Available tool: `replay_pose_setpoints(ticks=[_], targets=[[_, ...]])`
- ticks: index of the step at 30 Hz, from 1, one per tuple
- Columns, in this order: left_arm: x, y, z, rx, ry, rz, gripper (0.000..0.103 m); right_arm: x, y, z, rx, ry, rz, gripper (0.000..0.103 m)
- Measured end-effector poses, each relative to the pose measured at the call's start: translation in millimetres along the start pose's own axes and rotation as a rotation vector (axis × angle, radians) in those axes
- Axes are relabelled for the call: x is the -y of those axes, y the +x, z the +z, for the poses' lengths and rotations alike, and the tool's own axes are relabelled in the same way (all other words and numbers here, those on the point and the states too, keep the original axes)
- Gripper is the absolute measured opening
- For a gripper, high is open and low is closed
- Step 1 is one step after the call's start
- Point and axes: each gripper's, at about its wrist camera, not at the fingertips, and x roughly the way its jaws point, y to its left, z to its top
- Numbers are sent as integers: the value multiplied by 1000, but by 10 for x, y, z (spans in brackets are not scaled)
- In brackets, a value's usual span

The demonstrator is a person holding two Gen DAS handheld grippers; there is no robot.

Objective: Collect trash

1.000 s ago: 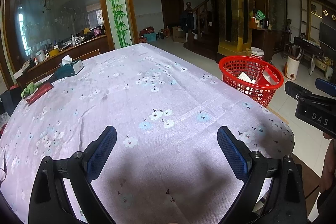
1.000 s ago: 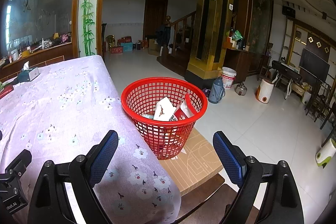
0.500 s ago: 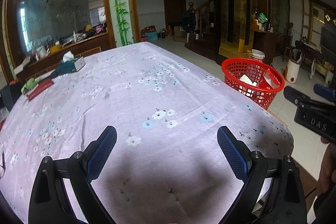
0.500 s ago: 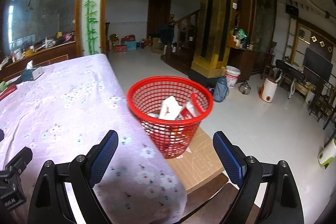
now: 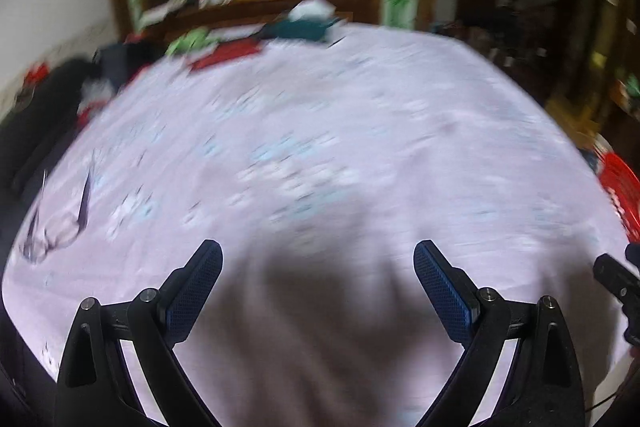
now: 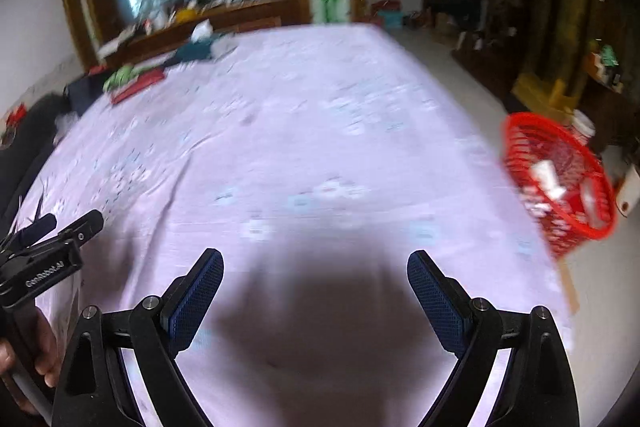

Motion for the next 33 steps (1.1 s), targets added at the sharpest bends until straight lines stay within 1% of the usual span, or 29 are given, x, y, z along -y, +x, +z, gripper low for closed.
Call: replay_pose_setpoints(ticks=[1, 3, 6, 9, 11, 13, 15, 18, 20, 24, 33], targets=[[-133, 67, 3, -22, -28, -4, 96, -106, 102, 40, -16, -4, 12, 95], [-277, 153, 20, -47, -57, 16, 96, -266, 295, 94, -50, -15, -10, 95], [-390, 260, 53, -86, -60, -1, 96, -454, 532, 188, -86, -35, -33, 95], [-468, 395, 83, -118, -59, 6, 96, -527, 748, 271, -136, -14, -35, 95], [-510, 503, 98, -149, -60, -4, 96, -530, 811, 311, -133, -3, -66, 97], [-530, 555, 134, -165, -61, -18, 96, -532, 852, 360, -137, 10, -74, 98], [-557, 610, 184, -163, -56, -26, 96, -545, 913, 426, -146, 21, -89, 102], [-529, 686, 242, -172, -13, -11, 96, -573, 1002, 502, -158, 24, -121, 103], [-531, 740, 278, -175, 9, -13, 98, -586, 1016, 519, -142, 36, -131, 103], [-541, 781, 301, -172, 19, -19, 103, -579, 1020, 523, -137, 41, -132, 103], [-552, 799, 318, -175, 19, -25, 103, -582, 1023, 518, -138, 36, -137, 103]])
